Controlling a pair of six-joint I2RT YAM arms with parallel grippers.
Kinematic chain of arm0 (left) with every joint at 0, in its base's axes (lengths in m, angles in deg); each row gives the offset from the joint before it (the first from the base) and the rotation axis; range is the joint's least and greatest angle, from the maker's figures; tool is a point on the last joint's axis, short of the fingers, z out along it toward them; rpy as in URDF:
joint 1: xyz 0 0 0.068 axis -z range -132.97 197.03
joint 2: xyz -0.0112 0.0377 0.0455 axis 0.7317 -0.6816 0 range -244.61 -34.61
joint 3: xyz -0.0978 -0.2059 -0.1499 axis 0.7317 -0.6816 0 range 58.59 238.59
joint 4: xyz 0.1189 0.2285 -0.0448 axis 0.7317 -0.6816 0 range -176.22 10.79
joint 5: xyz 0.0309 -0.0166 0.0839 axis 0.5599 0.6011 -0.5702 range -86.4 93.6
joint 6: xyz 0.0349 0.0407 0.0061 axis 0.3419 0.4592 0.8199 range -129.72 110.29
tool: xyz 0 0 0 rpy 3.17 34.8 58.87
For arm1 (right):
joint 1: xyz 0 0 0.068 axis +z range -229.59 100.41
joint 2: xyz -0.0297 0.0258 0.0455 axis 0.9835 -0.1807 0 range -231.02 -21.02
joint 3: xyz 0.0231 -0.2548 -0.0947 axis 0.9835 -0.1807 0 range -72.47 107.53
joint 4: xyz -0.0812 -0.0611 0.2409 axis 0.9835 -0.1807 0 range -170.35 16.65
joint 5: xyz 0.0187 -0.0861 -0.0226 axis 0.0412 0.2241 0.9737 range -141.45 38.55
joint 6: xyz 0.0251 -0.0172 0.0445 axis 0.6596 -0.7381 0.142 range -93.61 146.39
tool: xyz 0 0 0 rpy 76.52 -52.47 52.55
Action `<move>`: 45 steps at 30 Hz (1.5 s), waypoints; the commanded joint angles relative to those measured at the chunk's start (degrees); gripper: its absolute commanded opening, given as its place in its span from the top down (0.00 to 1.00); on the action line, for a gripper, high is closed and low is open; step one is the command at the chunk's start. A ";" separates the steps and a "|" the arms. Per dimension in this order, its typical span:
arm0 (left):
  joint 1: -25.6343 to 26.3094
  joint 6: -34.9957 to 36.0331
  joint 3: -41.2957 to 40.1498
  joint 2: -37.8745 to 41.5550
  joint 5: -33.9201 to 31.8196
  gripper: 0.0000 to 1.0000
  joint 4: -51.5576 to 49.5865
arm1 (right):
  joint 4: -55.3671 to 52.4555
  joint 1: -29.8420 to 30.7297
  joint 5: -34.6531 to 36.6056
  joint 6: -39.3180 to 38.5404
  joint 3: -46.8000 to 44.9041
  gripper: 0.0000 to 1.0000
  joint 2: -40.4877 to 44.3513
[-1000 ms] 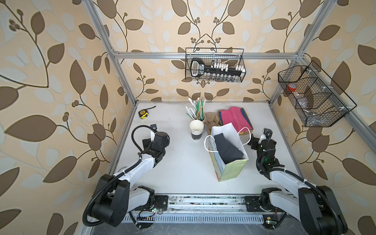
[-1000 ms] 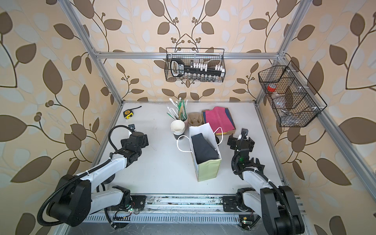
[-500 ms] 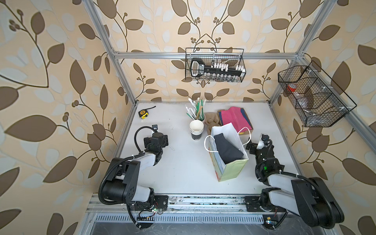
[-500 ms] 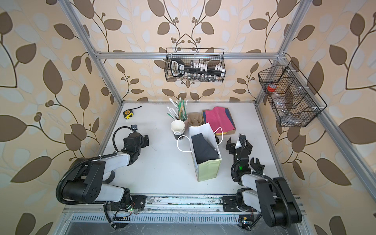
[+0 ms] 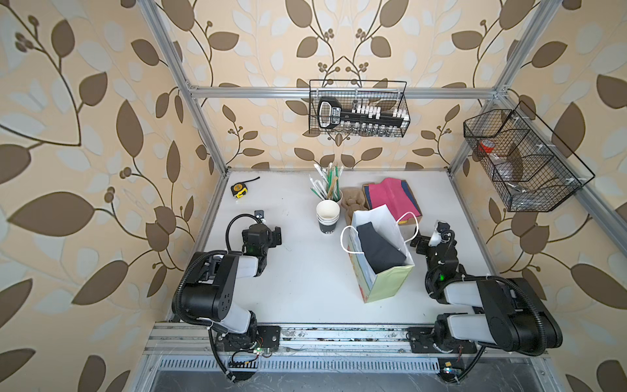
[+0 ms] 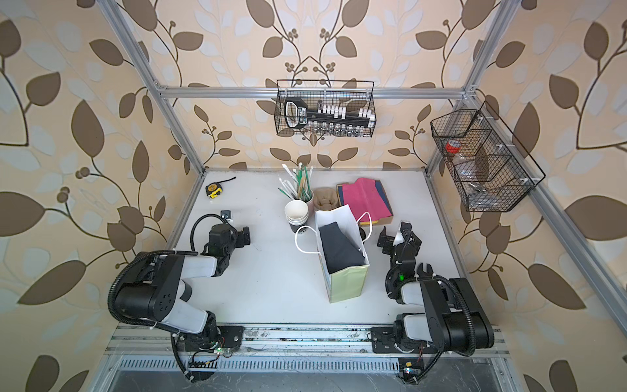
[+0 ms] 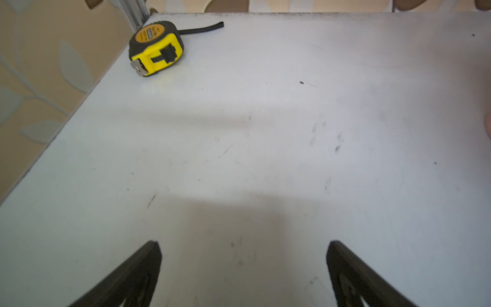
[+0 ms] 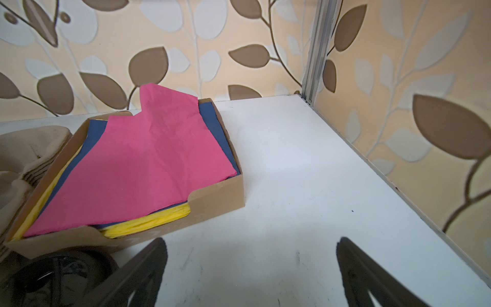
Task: Pack a coffee takeout order
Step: Reset both arms
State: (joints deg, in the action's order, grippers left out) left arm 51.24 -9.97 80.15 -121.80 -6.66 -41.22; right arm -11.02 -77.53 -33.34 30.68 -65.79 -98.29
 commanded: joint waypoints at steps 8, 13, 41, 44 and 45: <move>-1.65 0.73 0.69 1.38 5.43 0.01 4.34 | 0.96 -0.05 -0.55 -0.12 0.88 0.00 0.37; -1.74 0.69 0.71 1.43 5.60 0.01 4.37 | 0.92 0.22 -0.18 -0.20 0.84 0.00 0.31; -2.18 0.52 0.91 1.28 6.39 0.01 3.98 | 0.17 0.51 0.33 -0.34 1.23 0.00 0.40; -2.17 0.50 0.85 1.31 6.35 0.01 3.93 | 0.17 0.47 0.41 -0.33 1.27 0.00 0.38; -2.17 0.51 0.85 1.42 6.45 0.01 3.93 | 0.17 0.48 0.36 -0.30 1.27 0.00 0.24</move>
State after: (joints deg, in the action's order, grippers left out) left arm 49.55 -9.86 80.24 -121.78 -1.04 -39.95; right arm -11.39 -77.35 -33.45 30.86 -65.72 -98.29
